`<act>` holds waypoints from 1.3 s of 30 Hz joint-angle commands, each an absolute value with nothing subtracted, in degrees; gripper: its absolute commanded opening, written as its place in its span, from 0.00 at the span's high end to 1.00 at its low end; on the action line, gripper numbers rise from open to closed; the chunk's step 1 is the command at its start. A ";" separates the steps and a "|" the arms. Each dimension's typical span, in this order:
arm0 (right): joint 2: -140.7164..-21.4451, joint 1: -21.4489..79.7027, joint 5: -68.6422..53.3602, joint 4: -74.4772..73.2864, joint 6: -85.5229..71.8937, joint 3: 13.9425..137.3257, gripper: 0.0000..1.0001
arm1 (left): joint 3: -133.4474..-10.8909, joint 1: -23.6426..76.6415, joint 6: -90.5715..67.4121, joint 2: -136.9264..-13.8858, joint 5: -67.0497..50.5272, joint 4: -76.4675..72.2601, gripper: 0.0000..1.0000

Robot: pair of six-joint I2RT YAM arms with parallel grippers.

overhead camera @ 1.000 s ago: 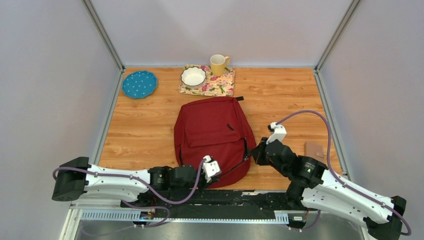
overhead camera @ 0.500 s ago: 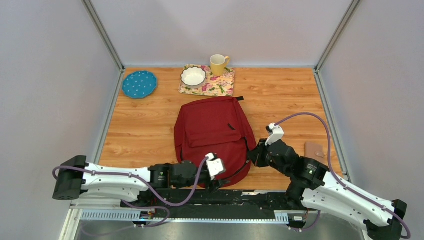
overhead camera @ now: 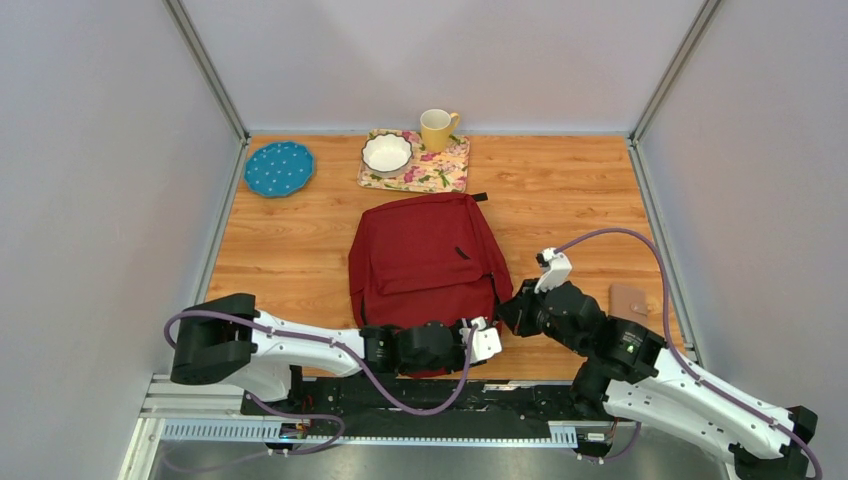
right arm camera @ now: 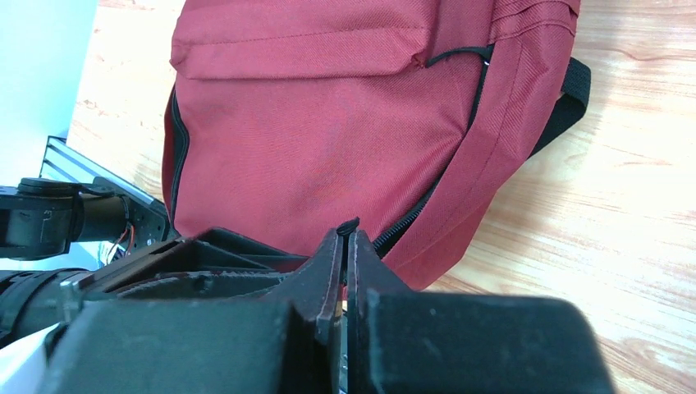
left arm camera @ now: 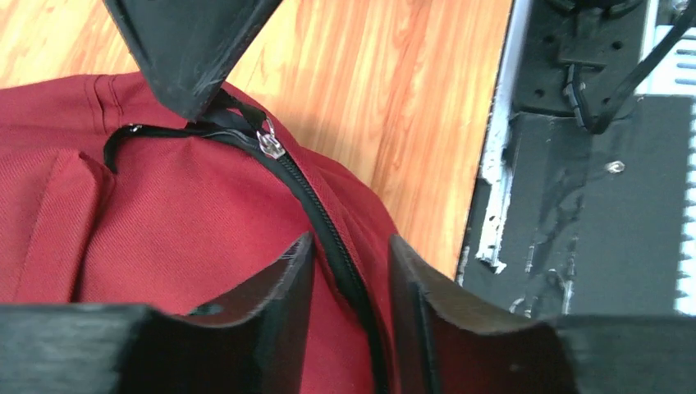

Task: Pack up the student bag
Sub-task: Zip the student bag at the center of the board.

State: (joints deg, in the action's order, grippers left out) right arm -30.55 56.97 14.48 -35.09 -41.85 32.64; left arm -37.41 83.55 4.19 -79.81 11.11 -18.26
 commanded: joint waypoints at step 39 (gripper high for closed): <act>-59.05 33.66 14.85 -11.61 -38.32 39.37 1.00 | -25.31 92.64 -8.18 -72.07 13.10 -15.64 1.00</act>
State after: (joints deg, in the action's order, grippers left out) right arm -56.40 37.23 6.48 -23.27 -38.24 35.53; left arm -26.70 89.82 -5.26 -72.71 19.16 -20.43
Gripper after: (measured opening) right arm 0.007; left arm 0.021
